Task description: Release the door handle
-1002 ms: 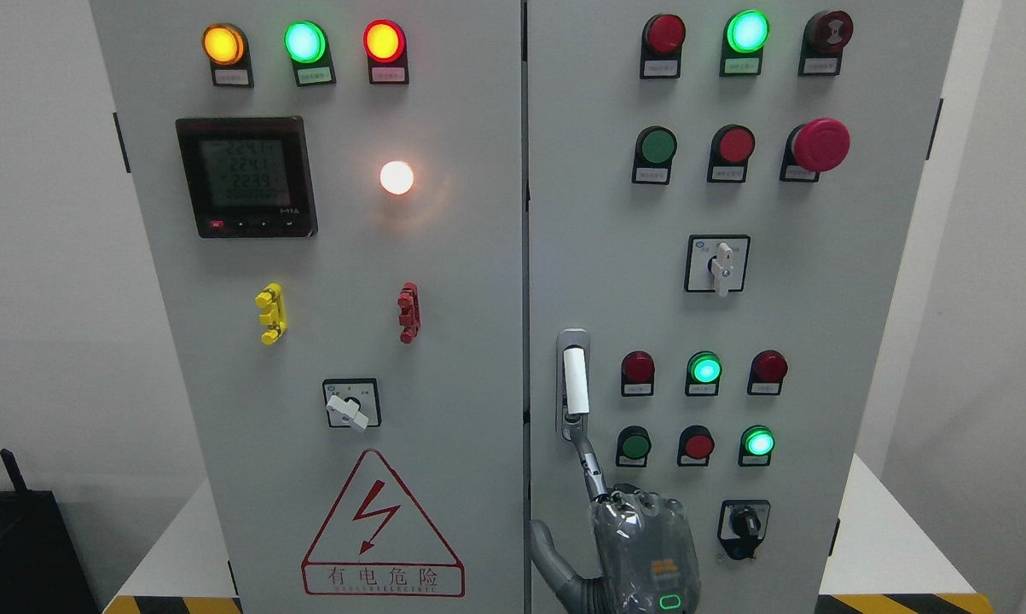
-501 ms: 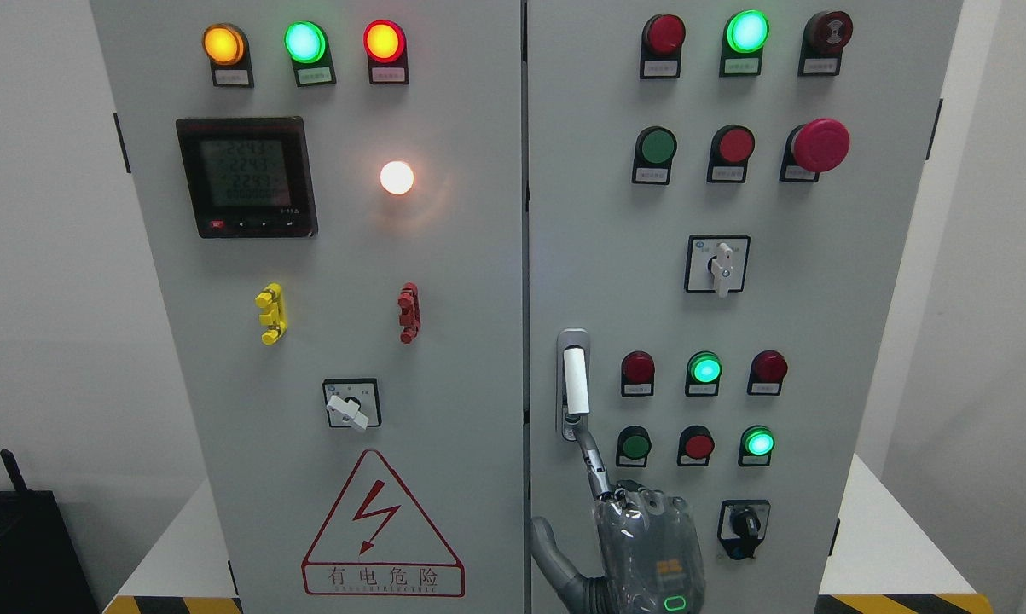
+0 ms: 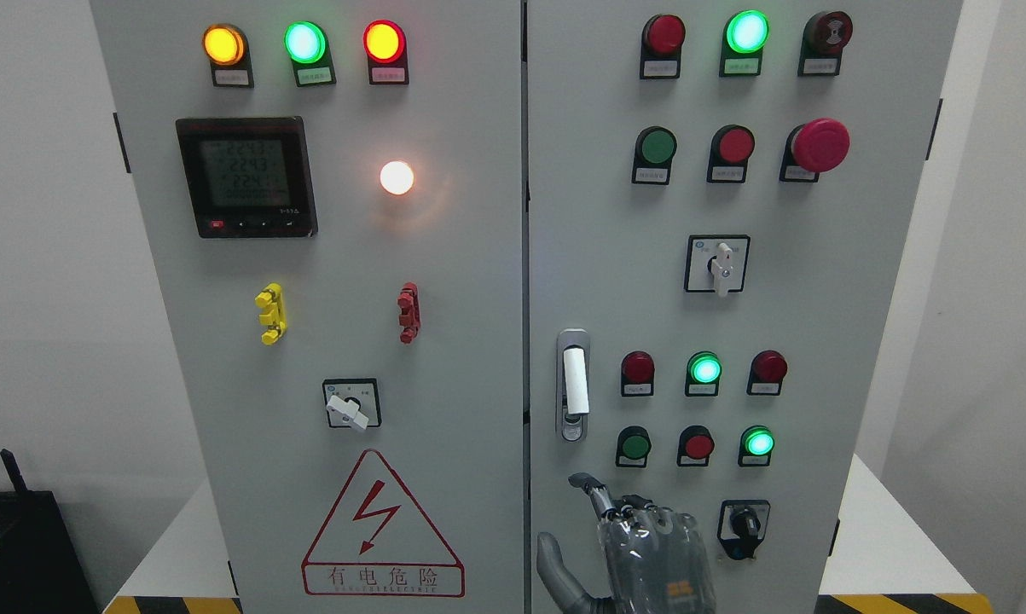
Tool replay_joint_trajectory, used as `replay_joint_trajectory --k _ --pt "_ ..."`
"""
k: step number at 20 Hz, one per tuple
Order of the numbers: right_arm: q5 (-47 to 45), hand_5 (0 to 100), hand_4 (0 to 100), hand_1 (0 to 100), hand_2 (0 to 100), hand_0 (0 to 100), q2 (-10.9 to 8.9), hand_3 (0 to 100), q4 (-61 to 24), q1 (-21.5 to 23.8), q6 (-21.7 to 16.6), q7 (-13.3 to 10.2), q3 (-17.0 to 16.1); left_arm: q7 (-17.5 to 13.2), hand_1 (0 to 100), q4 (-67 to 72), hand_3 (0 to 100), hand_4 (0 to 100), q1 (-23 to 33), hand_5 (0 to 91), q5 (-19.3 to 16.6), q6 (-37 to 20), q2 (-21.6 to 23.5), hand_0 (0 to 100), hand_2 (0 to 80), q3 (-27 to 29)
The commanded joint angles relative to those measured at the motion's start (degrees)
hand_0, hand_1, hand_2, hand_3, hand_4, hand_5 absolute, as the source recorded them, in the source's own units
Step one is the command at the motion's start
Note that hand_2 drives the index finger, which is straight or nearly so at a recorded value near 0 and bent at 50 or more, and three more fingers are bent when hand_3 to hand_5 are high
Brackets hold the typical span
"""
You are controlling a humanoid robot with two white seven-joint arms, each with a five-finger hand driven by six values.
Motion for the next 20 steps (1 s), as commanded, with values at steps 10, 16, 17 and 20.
replay_joint_trajectory --k 10,16,17,20 --pt "4.9 94 92 0 85 42 -0.14 100 -3.2 -5.6 2.4 4.3 -1.6 0.0 39 1.0 0 0 0.1 0.0 0.0 0.0 0.0 12 0.0 0.6" --pt "5.1 94 94 0 90 37 0.03 100 -3.1 -7.2 2.5 6.4 -1.5 0.0 39 1.0 0 0 0.1 0.0 0.0 0.0 0.0 12 0.0 0.6" --pt "5.5 94 94 0 90 37 0.03 100 -3.0 -7.8 2.5 6.9 -1.5 0.0 39 1.0 0 0 0.1 0.0 0.0 0.0 0.0 12 0.0 0.6" --pt "7.3 95 94 0 92 35 0.03 100 -1.6 -9.3 2.5 7.7 -1.5 0.0 39 1.0 0 0 0.1 0.0 0.0 0.0 0.0 12 0.0 0.6"
